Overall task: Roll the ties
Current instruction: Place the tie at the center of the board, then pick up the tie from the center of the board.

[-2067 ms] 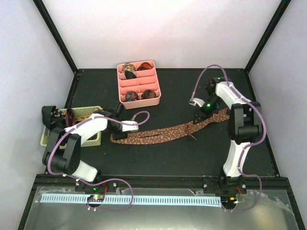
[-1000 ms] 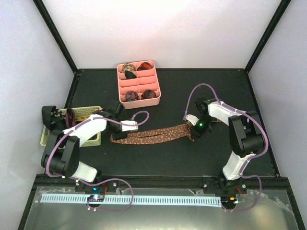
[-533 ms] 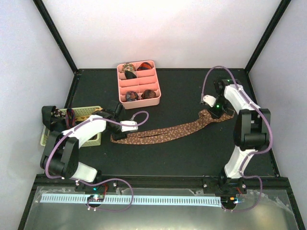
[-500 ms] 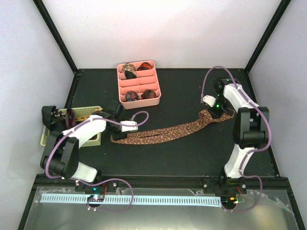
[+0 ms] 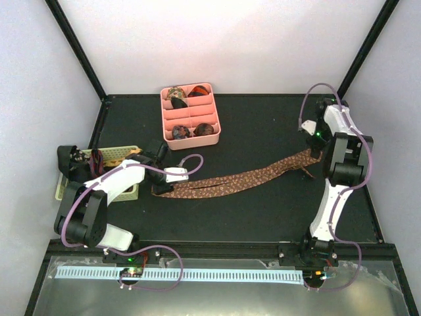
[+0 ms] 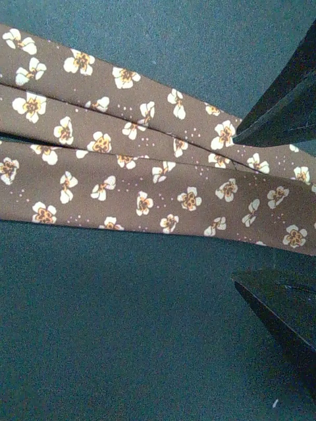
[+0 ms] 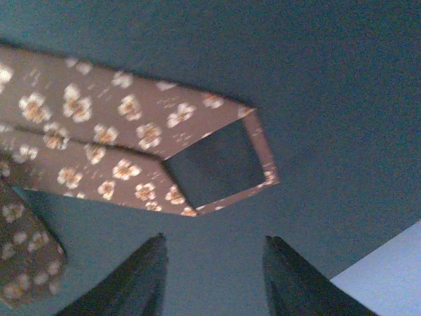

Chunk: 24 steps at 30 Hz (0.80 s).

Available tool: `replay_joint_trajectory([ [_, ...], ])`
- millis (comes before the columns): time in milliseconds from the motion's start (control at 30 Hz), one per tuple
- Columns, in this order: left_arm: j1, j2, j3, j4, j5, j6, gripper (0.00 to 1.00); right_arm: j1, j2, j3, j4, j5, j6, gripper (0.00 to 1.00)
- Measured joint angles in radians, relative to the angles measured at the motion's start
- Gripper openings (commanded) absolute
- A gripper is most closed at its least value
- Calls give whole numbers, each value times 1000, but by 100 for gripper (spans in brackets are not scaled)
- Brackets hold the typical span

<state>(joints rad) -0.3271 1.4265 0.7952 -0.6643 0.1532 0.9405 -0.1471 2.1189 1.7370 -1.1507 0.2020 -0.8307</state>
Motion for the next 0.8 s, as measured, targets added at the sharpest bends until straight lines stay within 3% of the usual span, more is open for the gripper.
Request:
replay_joint_trajectory([
  [200, 0, 0, 0, 0, -4, 0, 54, -28, 66, 124, -125, -167, 36, 55],
  [367, 0, 0, 1, 0, -8, -2, 54, -60, 15, -29, -169, -261, 70, 65],
  [600, 0, 0, 1, -1, -8, -14, 54, -163, 0, -193, -135, -299, 173, 61],
  [800, 0, 0, 1, 0, -8, -19, 54, -145, -87, -324, -40, -302, 227, 52],
])
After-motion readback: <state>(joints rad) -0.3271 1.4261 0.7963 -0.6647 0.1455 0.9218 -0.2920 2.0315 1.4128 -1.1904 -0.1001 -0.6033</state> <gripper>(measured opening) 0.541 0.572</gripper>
